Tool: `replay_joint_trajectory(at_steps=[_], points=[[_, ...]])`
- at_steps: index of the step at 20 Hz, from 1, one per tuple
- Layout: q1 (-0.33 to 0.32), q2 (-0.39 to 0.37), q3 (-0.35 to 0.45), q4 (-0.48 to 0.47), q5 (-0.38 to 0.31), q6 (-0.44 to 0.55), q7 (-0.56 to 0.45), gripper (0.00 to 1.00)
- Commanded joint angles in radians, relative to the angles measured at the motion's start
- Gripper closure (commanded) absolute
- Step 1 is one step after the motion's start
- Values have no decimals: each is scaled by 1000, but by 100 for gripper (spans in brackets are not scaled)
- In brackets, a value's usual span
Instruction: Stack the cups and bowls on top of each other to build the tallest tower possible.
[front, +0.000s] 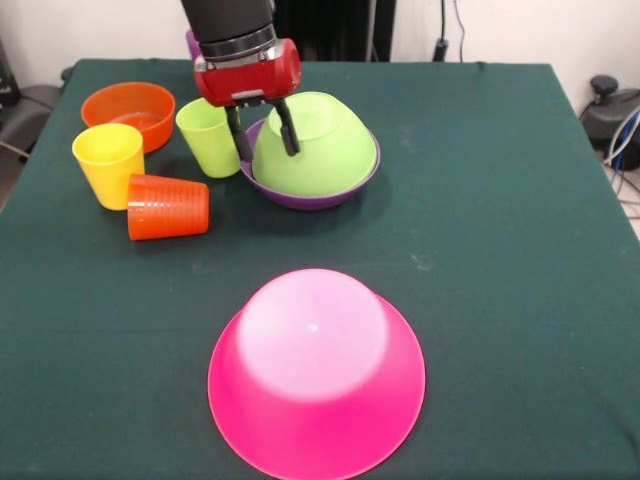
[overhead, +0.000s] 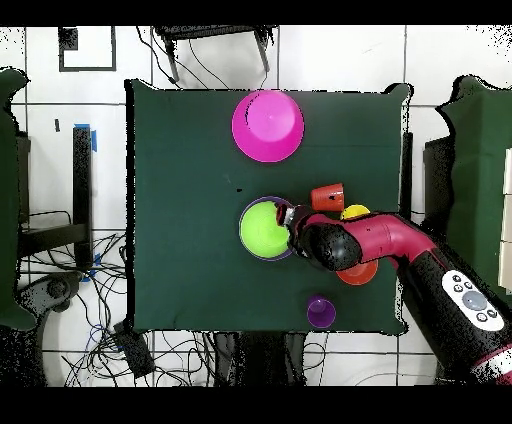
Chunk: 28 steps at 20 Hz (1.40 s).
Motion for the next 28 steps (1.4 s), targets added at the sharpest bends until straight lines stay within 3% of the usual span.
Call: replay_joint_trajectory(at_steps=[1,4,14,19,28], points=[[10,37,-35,-37,-85,62,-245,0],[-6,50,-29,-55,-87,51,-247,0],[-33,-3,53,-81,-83,140,-441,0],[-59,148,110,-116,-77,170,-642,0],[-38,175,83,-145,-68,138,-703,0]])
